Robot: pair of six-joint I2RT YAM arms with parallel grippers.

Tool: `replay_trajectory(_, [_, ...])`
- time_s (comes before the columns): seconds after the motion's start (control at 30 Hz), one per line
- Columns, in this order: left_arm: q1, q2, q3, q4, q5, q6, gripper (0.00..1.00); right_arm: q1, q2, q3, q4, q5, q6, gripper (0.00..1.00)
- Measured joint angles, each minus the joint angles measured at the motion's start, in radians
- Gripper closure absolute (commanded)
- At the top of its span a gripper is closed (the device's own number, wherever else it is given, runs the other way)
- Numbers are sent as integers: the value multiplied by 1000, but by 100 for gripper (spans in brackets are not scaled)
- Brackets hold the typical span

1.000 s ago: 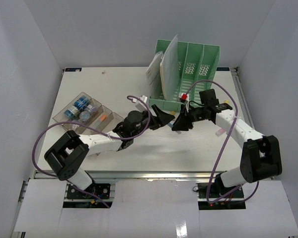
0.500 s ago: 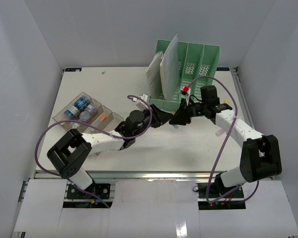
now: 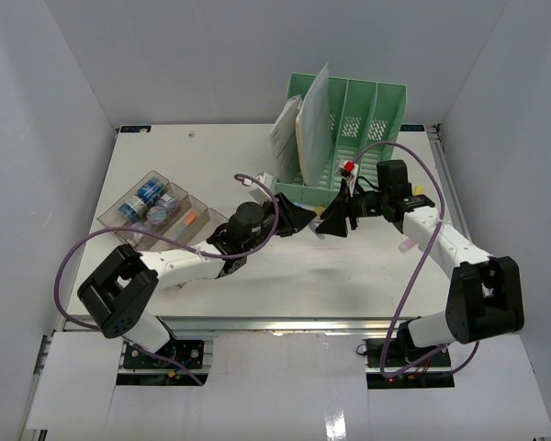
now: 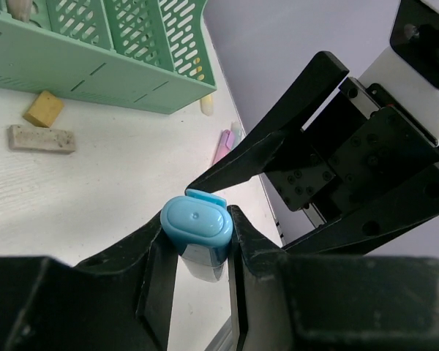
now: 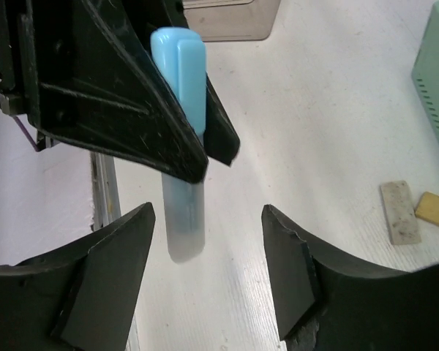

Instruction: Organize the desk

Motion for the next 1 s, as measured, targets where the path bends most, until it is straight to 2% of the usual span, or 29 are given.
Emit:
replay_trajectory(0.17, [19,-67,1,-152,8,95,79,-61,-74,-41,-22,4,-71,21])
replay_trajectory(0.3, [77,-114,33,-356,14,202,79,-132,-146,-96,-51,-23,-140,21])
replay_trajectory(0.37, [120,-128,78,-509,8,285,79,-169,-170,-109,-83,-37,-191,21])
replay_trajectory(0.53, [222,-197,158,-828,-75,463,79,-210,-211,-138,-138,-63,-280,22])
replay_trajectory(0.63, [275,-257,195,-956,-146,544,78,-211,-213,-141,-158,-67,-310,22])
replay_trajectory(0.8, [394,-303,261,-1085,-270,671,76,-217,-213,-143,-181,-70,-340,22])
replay_trajectory(1.0, [546,-220,314,-1161,-357,768,76,-230,-213,-145,-186,-77,-347,22])
